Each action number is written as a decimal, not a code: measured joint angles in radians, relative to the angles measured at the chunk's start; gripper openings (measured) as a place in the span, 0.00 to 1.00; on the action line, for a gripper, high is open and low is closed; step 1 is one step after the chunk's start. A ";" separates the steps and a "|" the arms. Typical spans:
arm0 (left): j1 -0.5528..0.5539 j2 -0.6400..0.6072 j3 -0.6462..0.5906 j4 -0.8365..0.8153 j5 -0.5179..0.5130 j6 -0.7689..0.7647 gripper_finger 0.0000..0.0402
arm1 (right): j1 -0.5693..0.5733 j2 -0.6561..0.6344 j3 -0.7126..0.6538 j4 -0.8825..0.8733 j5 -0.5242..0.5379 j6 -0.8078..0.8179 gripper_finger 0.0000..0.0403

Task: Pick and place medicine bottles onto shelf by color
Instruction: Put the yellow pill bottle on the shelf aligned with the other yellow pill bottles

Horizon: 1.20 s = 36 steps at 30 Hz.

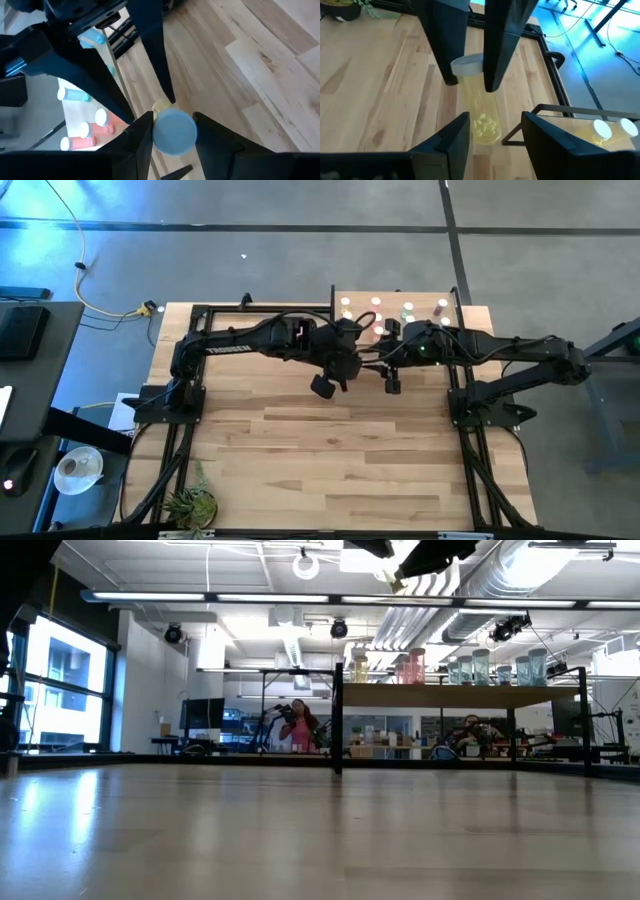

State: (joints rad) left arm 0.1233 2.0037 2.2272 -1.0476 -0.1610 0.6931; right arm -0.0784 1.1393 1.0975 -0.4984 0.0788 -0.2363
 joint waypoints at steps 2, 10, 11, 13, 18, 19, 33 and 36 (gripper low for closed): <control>0.000 0.000 0.000 0.001 -0.005 0.000 0.30 | 0.000 0.000 0.000 0.000 -0.001 -0.011 0.42; 0.000 0.000 0.000 0.037 0.000 0.000 0.30 | 0.000 0.000 0.000 0.002 -0.049 -0.026 0.42; -0.001 0.000 0.000 0.046 0.000 0.000 0.30 | 0.000 0.001 0.000 0.002 -0.049 -0.026 0.42; -0.001 0.000 0.000 0.062 0.000 0.000 0.30 | 0.000 0.005 0.000 0.004 -0.049 -0.026 0.42; -0.001 0.000 0.000 0.066 0.000 0.000 0.30 | 0.000 0.006 0.000 0.002 -0.049 -0.026 0.39; -0.001 0.000 0.000 0.066 -0.001 0.000 0.30 | 0.000 0.006 0.000 0.002 -0.049 -0.029 0.37; -0.001 0.001 0.000 0.064 -0.037 -0.012 0.31 | 0.000 0.006 0.000 0.003 -0.049 -0.034 0.21; -0.002 0.001 0.000 0.065 -0.061 -0.010 0.33 | 0.000 0.006 0.000 0.004 -0.048 -0.033 0.21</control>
State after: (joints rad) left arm 0.1211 2.0045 2.2269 -0.9829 -0.2218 0.6830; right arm -0.0788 1.1454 1.0977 -0.4940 0.0307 -0.2691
